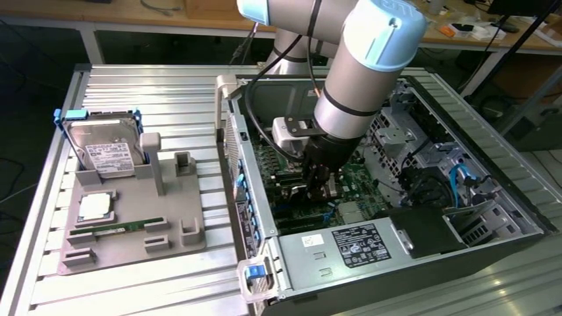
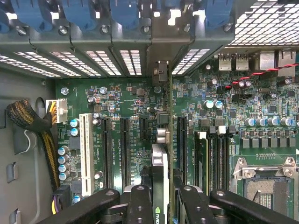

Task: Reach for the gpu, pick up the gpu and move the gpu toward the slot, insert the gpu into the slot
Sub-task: 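Insert the gpu into the slot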

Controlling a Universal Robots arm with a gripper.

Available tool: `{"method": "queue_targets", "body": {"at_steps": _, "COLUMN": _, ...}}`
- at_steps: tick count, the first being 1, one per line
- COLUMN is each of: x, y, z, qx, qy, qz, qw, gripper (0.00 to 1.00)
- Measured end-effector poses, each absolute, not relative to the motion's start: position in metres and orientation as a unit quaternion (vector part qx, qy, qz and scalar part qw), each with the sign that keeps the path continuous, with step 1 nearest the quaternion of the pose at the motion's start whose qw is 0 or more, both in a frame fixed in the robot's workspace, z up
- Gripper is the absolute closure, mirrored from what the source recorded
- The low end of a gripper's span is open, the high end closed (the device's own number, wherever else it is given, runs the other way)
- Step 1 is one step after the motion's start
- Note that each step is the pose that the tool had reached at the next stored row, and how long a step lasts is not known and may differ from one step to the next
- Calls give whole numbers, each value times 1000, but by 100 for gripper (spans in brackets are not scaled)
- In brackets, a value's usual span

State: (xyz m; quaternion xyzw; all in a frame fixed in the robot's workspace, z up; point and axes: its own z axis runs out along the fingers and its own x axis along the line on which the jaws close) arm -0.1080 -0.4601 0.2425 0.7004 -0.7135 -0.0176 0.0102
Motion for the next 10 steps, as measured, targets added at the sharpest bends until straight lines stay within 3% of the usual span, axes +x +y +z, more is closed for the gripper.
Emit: {"method": "queue_targets", "body": {"at_steps": 10, "x": -108, "y": -460, "z": 243, "qx": 700, "qy": -714, "qz": -18, "qw": 10, "gripper": 73}}
